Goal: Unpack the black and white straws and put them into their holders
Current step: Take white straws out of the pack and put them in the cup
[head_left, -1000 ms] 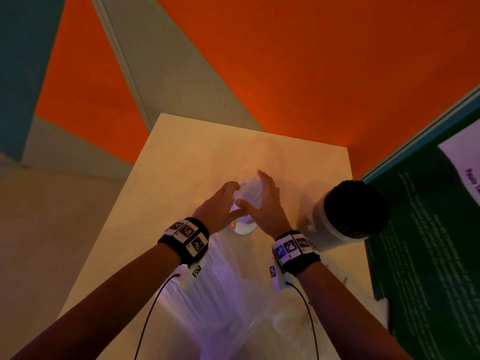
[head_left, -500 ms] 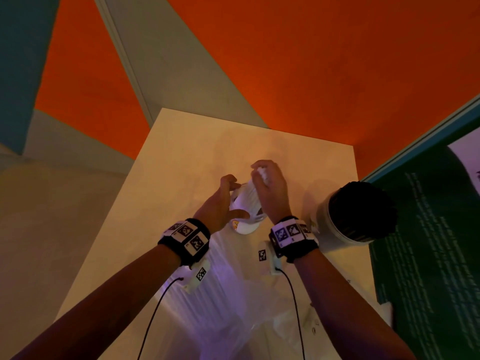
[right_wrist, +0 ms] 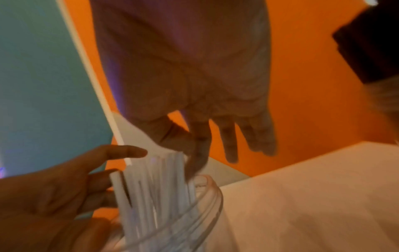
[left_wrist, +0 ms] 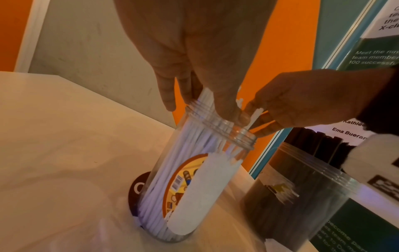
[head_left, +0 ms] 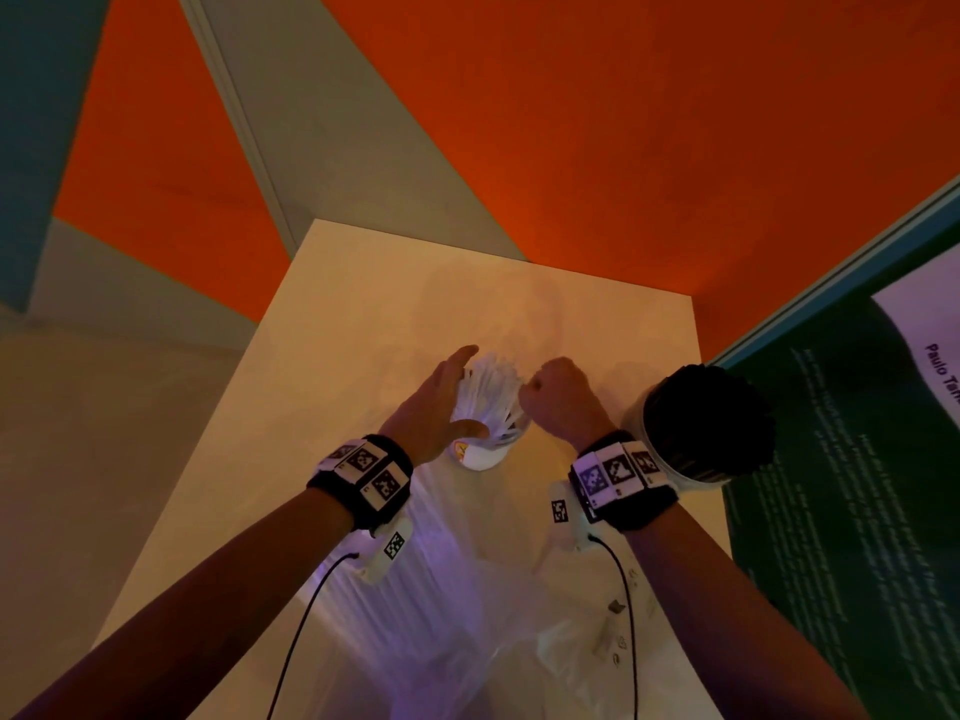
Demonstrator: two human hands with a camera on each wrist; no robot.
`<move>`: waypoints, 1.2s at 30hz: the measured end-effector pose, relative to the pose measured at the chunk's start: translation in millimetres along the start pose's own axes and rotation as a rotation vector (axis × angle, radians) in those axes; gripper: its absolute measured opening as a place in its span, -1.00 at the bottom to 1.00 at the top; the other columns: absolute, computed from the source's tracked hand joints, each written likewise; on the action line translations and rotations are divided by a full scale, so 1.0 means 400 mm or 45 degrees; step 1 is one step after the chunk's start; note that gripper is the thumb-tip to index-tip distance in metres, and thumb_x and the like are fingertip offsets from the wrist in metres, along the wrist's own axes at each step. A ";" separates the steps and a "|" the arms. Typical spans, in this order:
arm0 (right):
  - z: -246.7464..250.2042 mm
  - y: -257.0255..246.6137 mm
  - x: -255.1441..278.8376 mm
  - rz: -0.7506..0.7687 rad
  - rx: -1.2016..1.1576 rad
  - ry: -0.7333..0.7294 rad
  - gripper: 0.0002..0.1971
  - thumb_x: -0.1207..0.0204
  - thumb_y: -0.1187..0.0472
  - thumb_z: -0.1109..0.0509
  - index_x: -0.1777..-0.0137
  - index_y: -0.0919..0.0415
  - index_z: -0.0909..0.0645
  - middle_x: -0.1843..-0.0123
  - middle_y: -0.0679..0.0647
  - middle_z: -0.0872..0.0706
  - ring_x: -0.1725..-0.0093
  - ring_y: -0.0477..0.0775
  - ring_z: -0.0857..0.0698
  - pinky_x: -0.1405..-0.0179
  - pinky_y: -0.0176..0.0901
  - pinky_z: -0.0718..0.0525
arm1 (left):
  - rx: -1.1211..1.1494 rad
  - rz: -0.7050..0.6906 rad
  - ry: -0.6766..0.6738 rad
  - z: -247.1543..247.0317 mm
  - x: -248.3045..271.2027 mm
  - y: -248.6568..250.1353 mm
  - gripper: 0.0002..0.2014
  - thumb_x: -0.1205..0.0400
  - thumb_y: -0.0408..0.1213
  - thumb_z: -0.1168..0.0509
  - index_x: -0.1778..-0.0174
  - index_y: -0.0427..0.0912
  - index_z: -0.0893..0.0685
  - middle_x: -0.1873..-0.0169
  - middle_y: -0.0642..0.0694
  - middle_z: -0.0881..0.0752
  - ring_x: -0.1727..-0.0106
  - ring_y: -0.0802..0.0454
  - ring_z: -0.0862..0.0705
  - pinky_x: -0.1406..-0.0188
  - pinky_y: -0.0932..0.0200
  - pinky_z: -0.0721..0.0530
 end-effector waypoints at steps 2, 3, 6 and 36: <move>-0.017 -0.014 0.011 -0.005 0.250 -0.192 -0.74 -0.59 0.02 -0.15 0.15 0.21 -0.47 -0.13 0.31 -0.53 -0.36 0.18 -0.46 -0.37 0.08 -0.46 | -0.013 -0.005 -0.011 0.001 0.000 0.005 -0.05 -0.49 -0.14 -0.51 -0.64 0.08 0.00 -0.62 -0.03 -0.18 -0.57 0.02 -0.27 -0.27 0.18 -0.37; -0.024 -0.027 0.014 0.049 0.332 -0.227 -0.60 -0.63 -0.07 -0.10 0.06 0.26 -0.56 -0.33 0.34 -0.52 -0.56 0.18 -0.28 -0.53 0.15 -0.29 | -0.021 -0.003 -0.016 0.000 0.000 0.008 -0.06 -0.49 -0.15 -0.51 -0.64 0.07 -0.01 -0.61 -0.04 -0.19 -0.57 0.02 -0.27 -0.27 0.17 -0.36; -0.032 -0.059 0.030 0.026 0.384 -0.279 -0.08 -0.49 -0.50 0.06 -0.57 0.23 -0.35 -0.69 0.20 -0.13 -0.68 0.29 0.03 -0.61 0.31 -0.02 | -0.026 0.021 -0.010 0.004 0.001 0.014 -0.10 -0.50 -0.19 -0.50 -0.62 0.08 -0.05 -0.56 -0.07 -0.26 -0.52 0.03 -0.31 -0.23 0.17 -0.36; -0.062 -0.051 -0.011 -0.040 -0.145 -0.684 -0.60 -0.55 -0.07 -0.38 -0.29 0.13 -0.68 -0.52 0.22 -0.48 -0.37 0.15 -0.49 -0.35 -0.02 -0.42 | -0.109 0.017 0.010 0.001 -0.003 0.011 -0.11 -0.48 -0.20 -0.51 -0.61 -0.04 -0.09 -0.54 -0.15 -0.28 -0.53 -0.08 -0.33 -0.25 0.15 -0.40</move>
Point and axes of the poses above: each hand's wrist, its own x-axis away from the middle knuckle, its own z-axis out of the back of the hand, y = z × x, the point moved 4 cm from there along -x, towards the middle knuckle
